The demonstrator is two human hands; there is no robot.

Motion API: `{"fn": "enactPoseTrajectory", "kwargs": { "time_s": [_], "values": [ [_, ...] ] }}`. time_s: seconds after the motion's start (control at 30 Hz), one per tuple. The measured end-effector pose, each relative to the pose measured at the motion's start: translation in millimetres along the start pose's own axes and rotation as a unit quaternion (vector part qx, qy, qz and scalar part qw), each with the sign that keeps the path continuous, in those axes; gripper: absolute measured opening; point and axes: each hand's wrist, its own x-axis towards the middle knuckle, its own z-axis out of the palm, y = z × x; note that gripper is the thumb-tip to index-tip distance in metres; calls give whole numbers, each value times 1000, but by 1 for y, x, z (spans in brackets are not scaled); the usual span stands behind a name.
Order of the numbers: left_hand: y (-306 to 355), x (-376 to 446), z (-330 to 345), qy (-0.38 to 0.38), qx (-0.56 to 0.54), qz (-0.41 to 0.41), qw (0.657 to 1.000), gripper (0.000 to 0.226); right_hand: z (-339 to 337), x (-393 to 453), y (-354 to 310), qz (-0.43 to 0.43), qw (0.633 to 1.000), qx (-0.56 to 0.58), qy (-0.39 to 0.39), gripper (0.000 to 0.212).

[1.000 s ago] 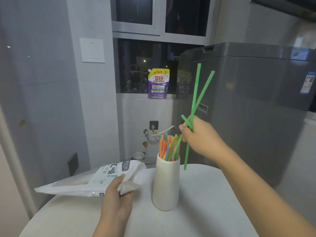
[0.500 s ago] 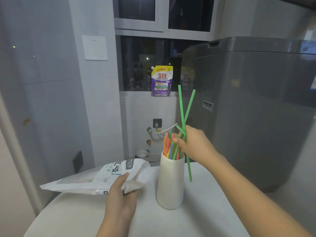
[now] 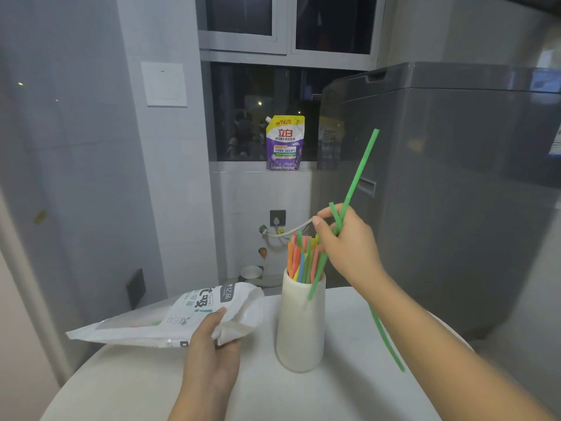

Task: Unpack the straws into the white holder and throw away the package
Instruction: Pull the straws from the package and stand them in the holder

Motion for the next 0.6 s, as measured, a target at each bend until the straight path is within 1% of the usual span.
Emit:
{"fn": "enactPoseTrajectory", "kwargs": {
  "time_s": [0.13,0.2,0.43,0.53,0.6],
  "values": [
    [1,1,-1,2,0,-2,1000,22,1,0,2,28,999,-5,-26,21],
    [0,1,-1,1,-4,-8,1000,22,-1,1,2,22,999,17,-16,19],
    [-1,-2,1,3,7,-11,1000,17,-4,2,-6,-71,996,19,47,12],
    [-2,-1,1,0,4,-6,1000,22,-2,1,-4,-87,996,17,19,8],
    [-3,0,1,2,-2,-4,1000,26,2,-1,1,-78,997,-16,-6,9]
  ]
}}
